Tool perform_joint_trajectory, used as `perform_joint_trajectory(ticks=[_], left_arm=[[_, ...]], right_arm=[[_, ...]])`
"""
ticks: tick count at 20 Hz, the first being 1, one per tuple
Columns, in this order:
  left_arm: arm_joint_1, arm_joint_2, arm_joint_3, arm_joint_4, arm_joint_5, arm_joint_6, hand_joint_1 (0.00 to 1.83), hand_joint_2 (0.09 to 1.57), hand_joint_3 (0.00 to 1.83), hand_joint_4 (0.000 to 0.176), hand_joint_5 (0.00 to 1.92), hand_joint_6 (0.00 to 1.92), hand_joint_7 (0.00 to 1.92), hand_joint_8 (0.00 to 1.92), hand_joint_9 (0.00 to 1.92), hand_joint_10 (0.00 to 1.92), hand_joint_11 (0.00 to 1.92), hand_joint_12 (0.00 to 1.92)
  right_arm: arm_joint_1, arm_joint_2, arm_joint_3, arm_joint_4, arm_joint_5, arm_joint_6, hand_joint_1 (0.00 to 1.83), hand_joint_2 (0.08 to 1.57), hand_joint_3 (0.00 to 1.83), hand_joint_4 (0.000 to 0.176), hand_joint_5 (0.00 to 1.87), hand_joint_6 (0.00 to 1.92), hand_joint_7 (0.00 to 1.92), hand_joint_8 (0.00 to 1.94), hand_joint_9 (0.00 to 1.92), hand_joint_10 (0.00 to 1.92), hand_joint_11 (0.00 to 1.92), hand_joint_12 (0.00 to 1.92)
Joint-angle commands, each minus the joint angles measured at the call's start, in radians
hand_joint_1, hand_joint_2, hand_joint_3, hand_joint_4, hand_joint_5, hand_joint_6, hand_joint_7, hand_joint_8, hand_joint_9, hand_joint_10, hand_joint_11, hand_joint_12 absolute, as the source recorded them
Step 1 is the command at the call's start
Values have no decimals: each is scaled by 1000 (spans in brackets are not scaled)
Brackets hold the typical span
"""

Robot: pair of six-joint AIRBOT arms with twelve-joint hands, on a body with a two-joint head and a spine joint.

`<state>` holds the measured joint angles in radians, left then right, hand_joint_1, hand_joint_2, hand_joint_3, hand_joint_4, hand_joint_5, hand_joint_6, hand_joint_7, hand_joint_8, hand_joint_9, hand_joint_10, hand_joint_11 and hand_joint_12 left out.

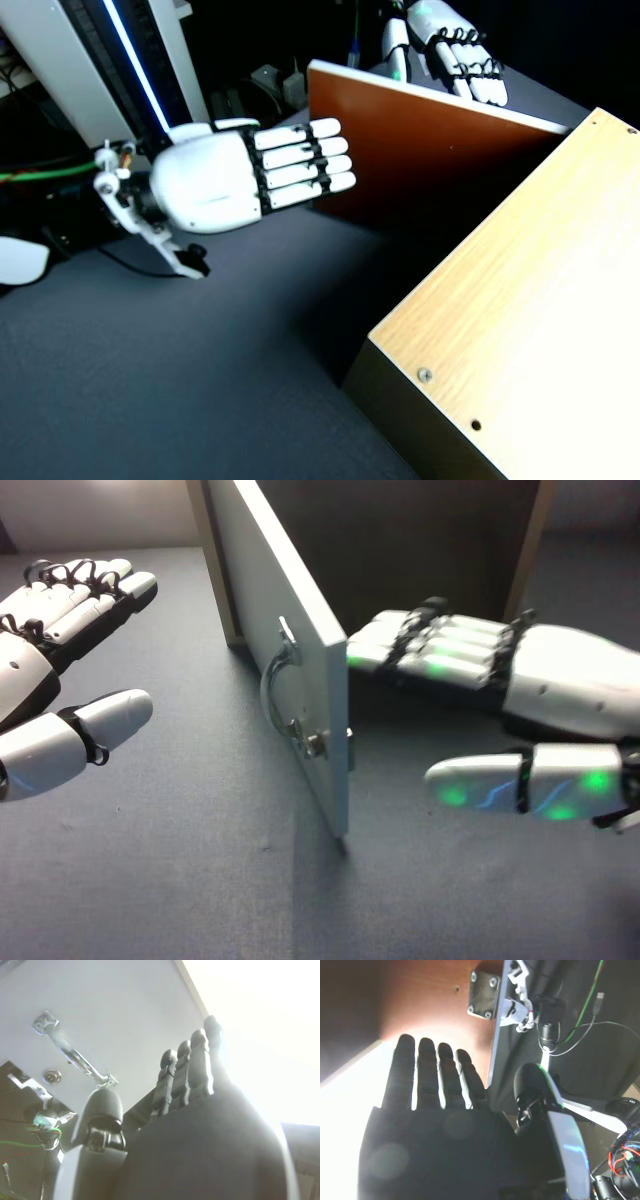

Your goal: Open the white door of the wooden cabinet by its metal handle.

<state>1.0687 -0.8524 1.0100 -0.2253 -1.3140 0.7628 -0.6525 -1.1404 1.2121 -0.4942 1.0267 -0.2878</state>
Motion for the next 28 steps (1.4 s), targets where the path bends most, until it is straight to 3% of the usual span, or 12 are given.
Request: perform_joint_trajectory(ticks=[1,5,6,7,8,9,10,12,14,15,16,28], left_arm=[[-5,1,8,-13,-116,2,0,1505,7,0,1,0,0,0,0,0,0,0],[-5,-2,11,-17,-114,2,0,1386,0,0,0,0,0,0,0,0,0,0],[-5,-3,11,-17,-113,2,0,1534,397,0,0,0,0,0,0,0,0,121],[-5,-5,11,-17,-110,2,707,1564,461,0,87,7,143,15,213,19,92,857],[-5,-6,12,-17,-109,2,141,1570,413,0,94,11,175,6,249,14,18,1189],[-5,-7,13,-17,-108,2,359,1571,357,0,92,5,233,7,342,37,3,1427],[-5,-8,13,-17,-108,2,1403,1571,476,0,159,5,372,23,472,114,82,1575],[-5,-10,14,-17,-107,2,1814,1571,705,0,38,3,109,8,137,18,2,1131],[-6,-12,15,-17,-105,2,1830,1571,908,6,1,0,12,1,24,26,0,280],[-6,-13,16,-17,-104,2,1831,1558,939,17,180,4,272,17,346,61,15,1078],[-6,-14,17,-17,-102,2,1831,1552,950,20,219,6,333,16,420,64,2,1354],[12,-7,48,-162,-70,88,1831,1546,964,20,230,4,353,8,444,53,0,1440]], right_arm=[[20,-6,5,30,122,15,0,1442,6,0,0,0,0,0,0,0,0,0],[60,-43,15,-4,105,16,191,1417,0,0,25,4,0,0,0,0,0,0],[66,-51,19,-8,102,16,223,1418,0,0,24,3,0,0,0,0,0,0],[72,-60,22,-12,98,16,182,1428,1,0,6,4,0,0,0,0,0,0],[78,-67,24,-15,95,16,141,1436,4,0,1,0,0,0,0,0,0,0],[83,-74,25,-19,94,16,192,1423,0,0,6,2,0,0,0,0,0,0],[87,-80,27,-22,93,16,244,1417,0,0,0,0,0,0,0,0,0,0],[95,-94,30,-27,90,16,282,1413,0,0,0,0,0,0,0,0,0,0],[102,-104,32,-33,87,16,419,1372,0,0,0,0,0,0,0,0,24,10],[106,-109,33,-37,85,16,541,1323,0,0,0,0,0,0,0,0,4,1],[110,-114,33,-42,83,16,601,1289,0,0,0,0,0,0,0,0,0,0],[135,-162,40,-64,78,17,377,1345,0,0,0,0,0,0,0,0,17,7]])
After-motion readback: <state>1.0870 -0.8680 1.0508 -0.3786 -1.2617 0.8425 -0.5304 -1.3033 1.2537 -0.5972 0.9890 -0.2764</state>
